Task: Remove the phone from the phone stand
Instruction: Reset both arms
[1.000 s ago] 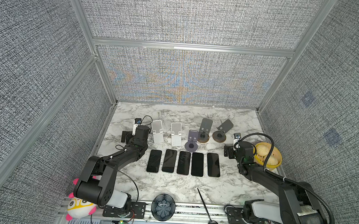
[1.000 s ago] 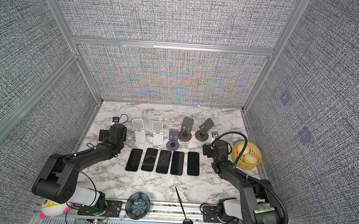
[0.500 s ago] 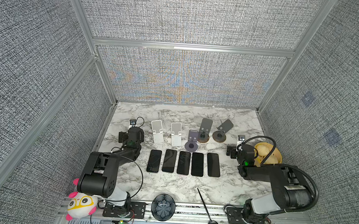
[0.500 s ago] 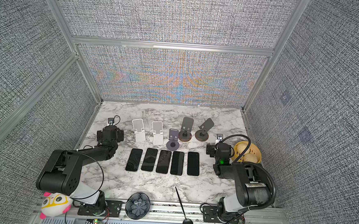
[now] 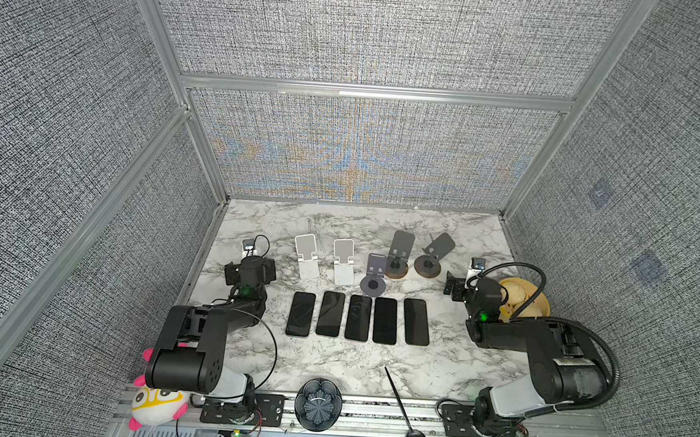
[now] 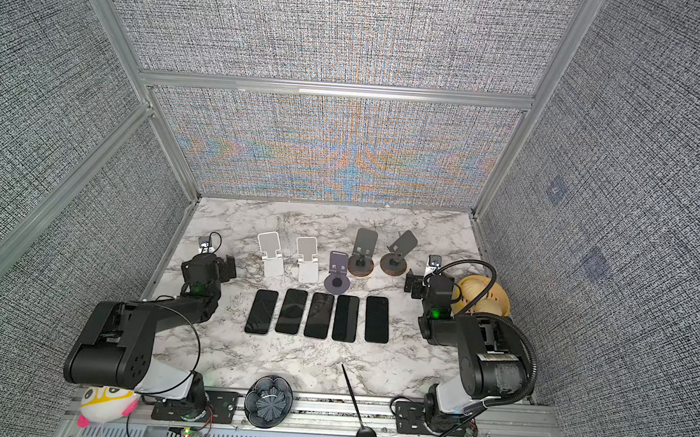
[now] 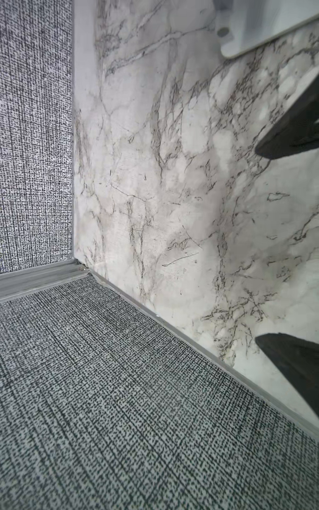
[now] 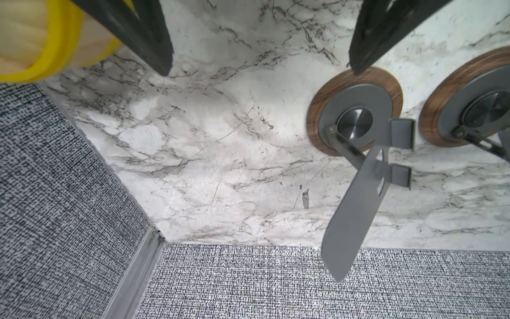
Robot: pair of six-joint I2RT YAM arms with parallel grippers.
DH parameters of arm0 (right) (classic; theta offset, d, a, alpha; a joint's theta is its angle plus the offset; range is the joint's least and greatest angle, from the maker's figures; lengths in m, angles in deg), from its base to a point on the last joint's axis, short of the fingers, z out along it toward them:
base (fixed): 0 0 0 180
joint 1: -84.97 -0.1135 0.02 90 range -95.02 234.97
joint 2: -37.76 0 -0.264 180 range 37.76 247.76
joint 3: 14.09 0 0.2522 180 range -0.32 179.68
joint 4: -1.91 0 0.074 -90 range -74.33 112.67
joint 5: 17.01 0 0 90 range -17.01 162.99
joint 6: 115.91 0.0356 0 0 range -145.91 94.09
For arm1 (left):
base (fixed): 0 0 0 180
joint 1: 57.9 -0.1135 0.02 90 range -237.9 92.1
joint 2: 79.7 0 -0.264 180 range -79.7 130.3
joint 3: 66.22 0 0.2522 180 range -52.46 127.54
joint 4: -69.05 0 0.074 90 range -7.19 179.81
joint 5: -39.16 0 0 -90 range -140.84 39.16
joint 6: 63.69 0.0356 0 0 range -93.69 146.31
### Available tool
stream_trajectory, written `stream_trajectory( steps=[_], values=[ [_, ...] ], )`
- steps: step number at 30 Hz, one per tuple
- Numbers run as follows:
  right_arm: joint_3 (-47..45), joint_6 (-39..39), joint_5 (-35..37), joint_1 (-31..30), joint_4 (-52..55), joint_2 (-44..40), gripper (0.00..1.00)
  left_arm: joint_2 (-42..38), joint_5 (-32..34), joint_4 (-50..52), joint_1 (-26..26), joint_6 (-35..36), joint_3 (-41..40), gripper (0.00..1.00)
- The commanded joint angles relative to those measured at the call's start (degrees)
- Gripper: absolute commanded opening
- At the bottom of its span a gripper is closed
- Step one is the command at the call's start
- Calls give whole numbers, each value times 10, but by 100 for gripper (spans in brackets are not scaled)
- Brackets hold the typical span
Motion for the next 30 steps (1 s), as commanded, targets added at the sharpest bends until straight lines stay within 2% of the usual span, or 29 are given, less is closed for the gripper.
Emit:
stream_trajectory(
  steps=[1,6,14,17,20,23,30],
  values=[
    [3,3,-2,-1,18,-1,99,-2,-13,-37,-1,-7,-1,99],
    [3,4,-1,-1,16,-1,99,-6,-16,-72,0,-3,-22,99],
    [4,3,-1,-2,15,-1,99,-3,-57,-132,-4,-3,-57,99],
    [3,3,-1,-1,14,-1,99,39,-70,-220,-7,16,-76,99],
    [4,1,-4,-1,15,-1,99,22,-67,-178,-7,1,-68,99],
    [5,0,-3,-2,16,0,99,32,-70,-204,-7,9,-73,99],
    [5,-1,-3,-2,16,0,99,29,-74,-186,-11,5,-67,99]
  ],
)
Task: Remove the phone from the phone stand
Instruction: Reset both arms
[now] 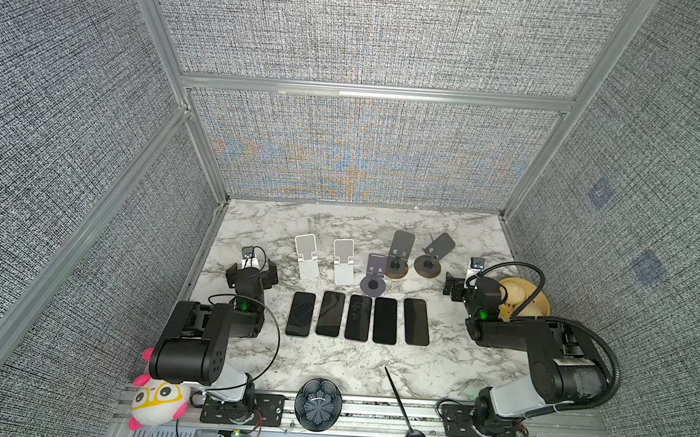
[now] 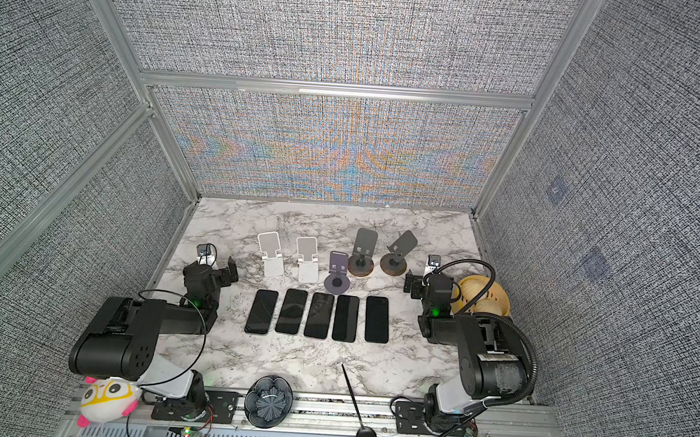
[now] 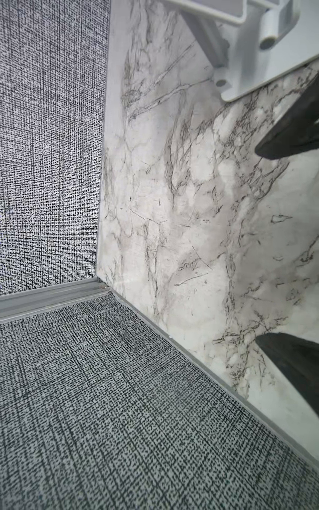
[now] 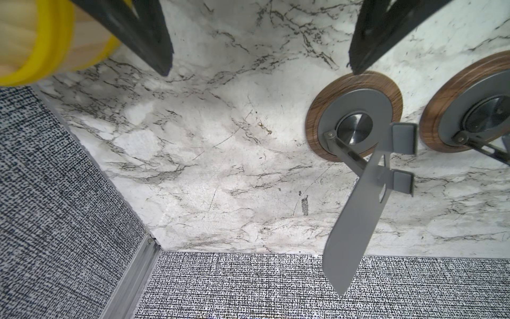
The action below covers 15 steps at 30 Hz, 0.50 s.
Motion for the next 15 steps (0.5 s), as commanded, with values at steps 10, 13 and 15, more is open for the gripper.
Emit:
stream_trajectory(
  steps=[10,13,15],
  values=[
    [9,0,-1,-1,6,4,99,-1,-10,-10,-2,3,2,99],
    [8,0,-1,-2,5,4,99,-1,-11,-9,-2,3,3,99],
    [7,-1,0,-2,5,2,99,-2,-11,-9,-2,3,2,99]
  ],
)
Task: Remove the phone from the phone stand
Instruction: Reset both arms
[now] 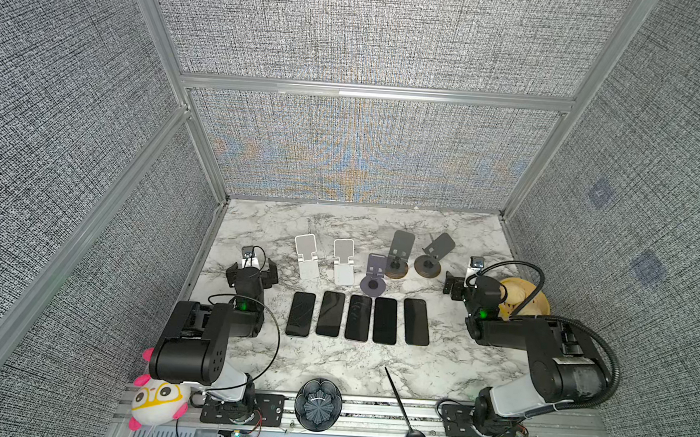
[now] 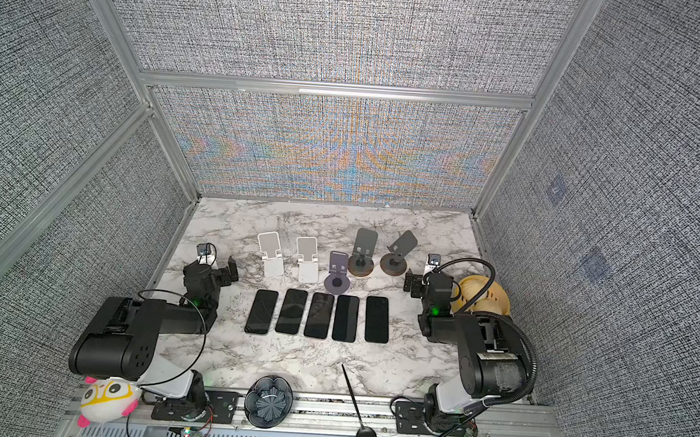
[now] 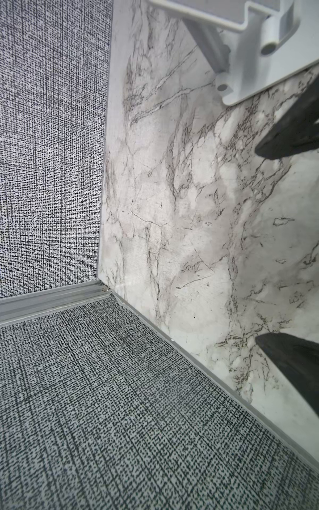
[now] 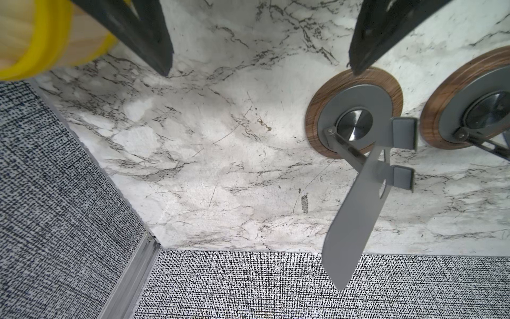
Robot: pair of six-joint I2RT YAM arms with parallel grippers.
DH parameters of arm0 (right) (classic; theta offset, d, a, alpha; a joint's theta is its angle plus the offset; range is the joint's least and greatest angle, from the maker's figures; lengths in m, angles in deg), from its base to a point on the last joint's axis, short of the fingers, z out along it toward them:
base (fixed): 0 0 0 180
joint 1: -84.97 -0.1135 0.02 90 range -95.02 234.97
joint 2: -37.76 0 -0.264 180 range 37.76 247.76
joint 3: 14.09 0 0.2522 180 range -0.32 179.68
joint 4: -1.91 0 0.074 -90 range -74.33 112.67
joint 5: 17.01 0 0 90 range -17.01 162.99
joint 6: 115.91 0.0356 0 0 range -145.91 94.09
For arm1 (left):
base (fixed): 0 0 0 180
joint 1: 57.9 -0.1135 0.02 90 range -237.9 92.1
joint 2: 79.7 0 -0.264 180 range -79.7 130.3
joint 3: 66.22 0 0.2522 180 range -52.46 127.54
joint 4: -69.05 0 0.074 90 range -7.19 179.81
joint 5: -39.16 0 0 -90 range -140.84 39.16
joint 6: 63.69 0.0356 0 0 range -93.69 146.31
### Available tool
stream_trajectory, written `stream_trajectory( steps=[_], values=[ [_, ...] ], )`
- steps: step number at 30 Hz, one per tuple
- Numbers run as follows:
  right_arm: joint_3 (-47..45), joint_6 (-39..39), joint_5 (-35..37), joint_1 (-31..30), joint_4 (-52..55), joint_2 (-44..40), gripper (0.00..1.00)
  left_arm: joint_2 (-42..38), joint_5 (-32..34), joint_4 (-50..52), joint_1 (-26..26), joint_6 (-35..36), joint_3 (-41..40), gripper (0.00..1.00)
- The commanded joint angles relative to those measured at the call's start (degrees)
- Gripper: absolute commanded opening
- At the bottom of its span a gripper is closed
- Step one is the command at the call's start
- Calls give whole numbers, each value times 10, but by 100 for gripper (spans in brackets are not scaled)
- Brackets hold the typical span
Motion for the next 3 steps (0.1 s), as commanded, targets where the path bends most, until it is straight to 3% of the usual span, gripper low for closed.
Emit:
stream_trajectory(
  steps=[1,3],
  values=[
    [-1,0,-1,-1,2,-2,99,-1,-2,-9,-1,4,1,99],
    [-3,-2,0,-1,0,-4,99,-1,-2,-10,-1,3,1,99]
  ],
)
